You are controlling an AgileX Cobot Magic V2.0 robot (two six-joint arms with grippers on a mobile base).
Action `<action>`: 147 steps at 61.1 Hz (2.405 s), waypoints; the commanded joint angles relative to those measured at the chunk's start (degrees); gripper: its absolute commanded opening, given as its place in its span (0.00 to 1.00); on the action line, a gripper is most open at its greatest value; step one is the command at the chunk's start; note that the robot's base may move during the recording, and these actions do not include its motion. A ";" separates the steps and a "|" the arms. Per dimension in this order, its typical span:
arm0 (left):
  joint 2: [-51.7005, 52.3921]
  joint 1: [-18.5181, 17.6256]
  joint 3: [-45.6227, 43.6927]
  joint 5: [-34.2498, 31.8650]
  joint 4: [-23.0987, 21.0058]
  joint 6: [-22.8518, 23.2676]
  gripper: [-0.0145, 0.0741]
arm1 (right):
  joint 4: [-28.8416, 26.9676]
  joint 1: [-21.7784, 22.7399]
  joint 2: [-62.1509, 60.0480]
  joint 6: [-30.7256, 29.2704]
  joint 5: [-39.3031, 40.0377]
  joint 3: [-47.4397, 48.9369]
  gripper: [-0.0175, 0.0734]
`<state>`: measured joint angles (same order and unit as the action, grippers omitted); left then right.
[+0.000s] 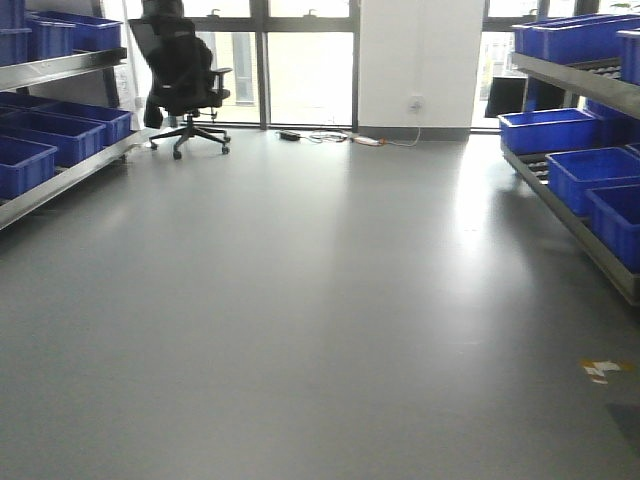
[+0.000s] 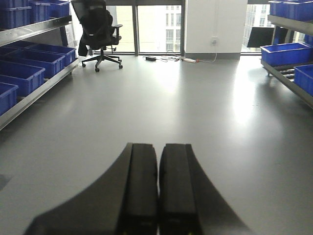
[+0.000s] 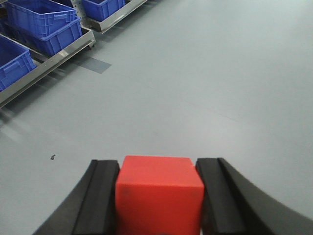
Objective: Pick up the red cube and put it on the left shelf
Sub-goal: 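Drive the base away from the table, holding the red cube, then drive up to the shelf rack facing a blue crate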
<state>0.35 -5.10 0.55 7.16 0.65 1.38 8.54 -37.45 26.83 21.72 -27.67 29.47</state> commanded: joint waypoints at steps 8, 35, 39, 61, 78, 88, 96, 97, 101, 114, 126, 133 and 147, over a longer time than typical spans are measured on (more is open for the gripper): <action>0.94 -0.40 1.32 -4.94 -0.29 0.05 0.28 | 1.09 0.01 0.29 -0.44 4.93 1.67 0.40; 0.94 -0.30 1.32 -4.94 -0.29 0.05 0.28 | 1.09 0.01 0.29 -0.44 4.93 1.67 0.40; 0.94 -0.30 1.32 -4.94 -0.29 0.05 0.28 | 1.09 0.01 0.29 -0.44 4.93 1.67 0.40; 0.94 -0.30 1.32 -4.94 -0.29 0.05 0.28 | 1.09 0.01 0.29 -0.44 4.85 1.67 0.40; 0.94 -0.30 1.32 -4.94 -0.29 0.05 0.28 | 1.09 0.01 0.29 -0.44 4.85 1.67 0.40; 0.94 -0.30 1.32 -4.94 -0.29 0.05 0.28 | 1.09 0.01 0.29 -0.44 4.85 1.67 0.40; 0.94 -0.30 1.32 -4.94 -0.29 0.05 0.28 | 1.09 0.01 0.29 -0.44 4.85 1.67 0.40; 0.94 -0.30 1.32 -4.94 -0.29 0.05 0.28 | 1.09 0.01 0.29 -0.44 4.85 1.67 0.40; 0.94 -0.30 1.32 -4.94 -0.29 0.05 0.28 | 1.09 0.01 0.29 -0.44 4.85 1.67 0.40; 0.94 -0.30 1.32 -4.94 -0.29 0.05 0.28 | 1.09 0.01 0.29 -0.44 4.85 1.67 0.40; 0.94 -0.30 1.32 -4.94 -0.29 0.05 0.28 | 1.09 0.01 0.29 -0.44 4.85 1.67 0.40; 0.94 -0.30 1.32 -4.94 -0.29 0.05 0.28 | 1.09 0.01 0.29 -0.44 4.85 1.67 0.40; 0.94 -0.30 1.32 -4.94 -0.29 0.05 0.28 | 1.09 0.01 0.29 -0.44 4.85 1.67 0.40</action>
<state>0.35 -5.10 0.55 7.16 0.65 1.38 8.78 -37.45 26.83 21.72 -27.77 29.47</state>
